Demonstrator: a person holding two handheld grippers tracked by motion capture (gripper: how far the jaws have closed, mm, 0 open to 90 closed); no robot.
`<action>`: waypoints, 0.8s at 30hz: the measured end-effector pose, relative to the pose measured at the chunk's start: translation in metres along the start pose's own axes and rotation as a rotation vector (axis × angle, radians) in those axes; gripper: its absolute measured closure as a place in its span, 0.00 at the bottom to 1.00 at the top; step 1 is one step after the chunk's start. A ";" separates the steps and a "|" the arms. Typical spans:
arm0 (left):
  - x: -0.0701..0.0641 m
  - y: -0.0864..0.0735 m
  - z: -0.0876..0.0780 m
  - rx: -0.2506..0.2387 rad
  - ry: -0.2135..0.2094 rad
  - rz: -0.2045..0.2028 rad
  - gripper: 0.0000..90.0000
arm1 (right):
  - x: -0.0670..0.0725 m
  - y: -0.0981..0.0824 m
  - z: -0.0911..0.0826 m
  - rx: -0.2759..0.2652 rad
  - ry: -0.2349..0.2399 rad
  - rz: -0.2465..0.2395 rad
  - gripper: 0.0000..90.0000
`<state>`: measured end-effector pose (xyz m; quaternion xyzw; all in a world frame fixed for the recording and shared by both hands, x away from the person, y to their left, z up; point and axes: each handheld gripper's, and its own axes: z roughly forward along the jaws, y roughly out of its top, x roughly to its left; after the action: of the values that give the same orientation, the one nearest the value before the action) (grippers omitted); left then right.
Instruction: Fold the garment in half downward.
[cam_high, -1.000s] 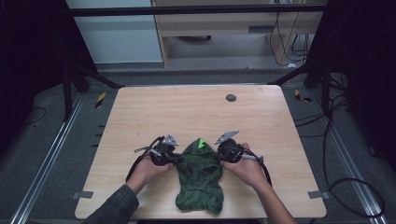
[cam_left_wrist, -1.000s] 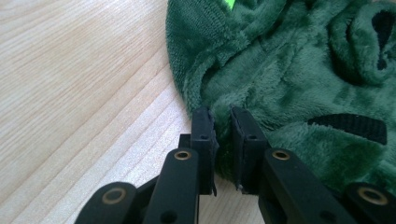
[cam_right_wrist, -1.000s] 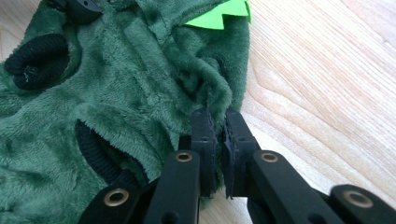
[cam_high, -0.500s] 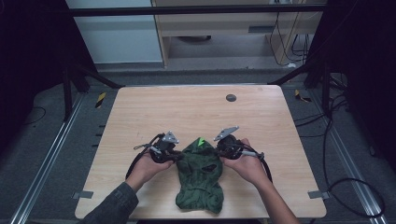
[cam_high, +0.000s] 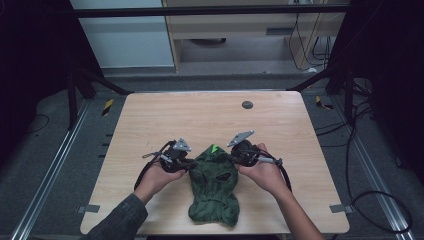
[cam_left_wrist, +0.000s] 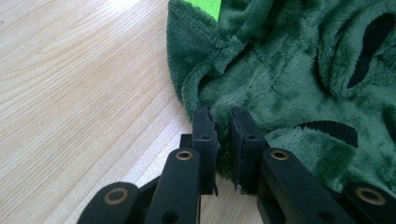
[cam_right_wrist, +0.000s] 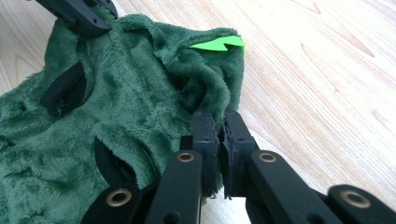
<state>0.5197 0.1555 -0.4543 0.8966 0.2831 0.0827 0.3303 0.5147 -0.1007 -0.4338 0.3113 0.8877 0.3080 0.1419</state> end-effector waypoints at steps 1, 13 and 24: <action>0.000 0.000 0.000 0.000 0.001 0.002 0.90 | 0.000 0.001 0.000 -0.003 0.002 -0.001 0.95; 0.003 0.005 -0.006 -0.008 0.013 0.007 0.90 | -0.002 0.011 -0.004 -0.002 -0.008 -0.021 0.95; 0.005 0.008 -0.010 -0.024 0.022 0.004 0.90 | -0.003 0.016 -0.008 -0.013 -0.013 -0.023 0.95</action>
<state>0.5240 0.1582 -0.4416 0.8922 0.2841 0.0964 0.3376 0.5209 -0.0969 -0.4173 0.3021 0.8883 0.3101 0.1534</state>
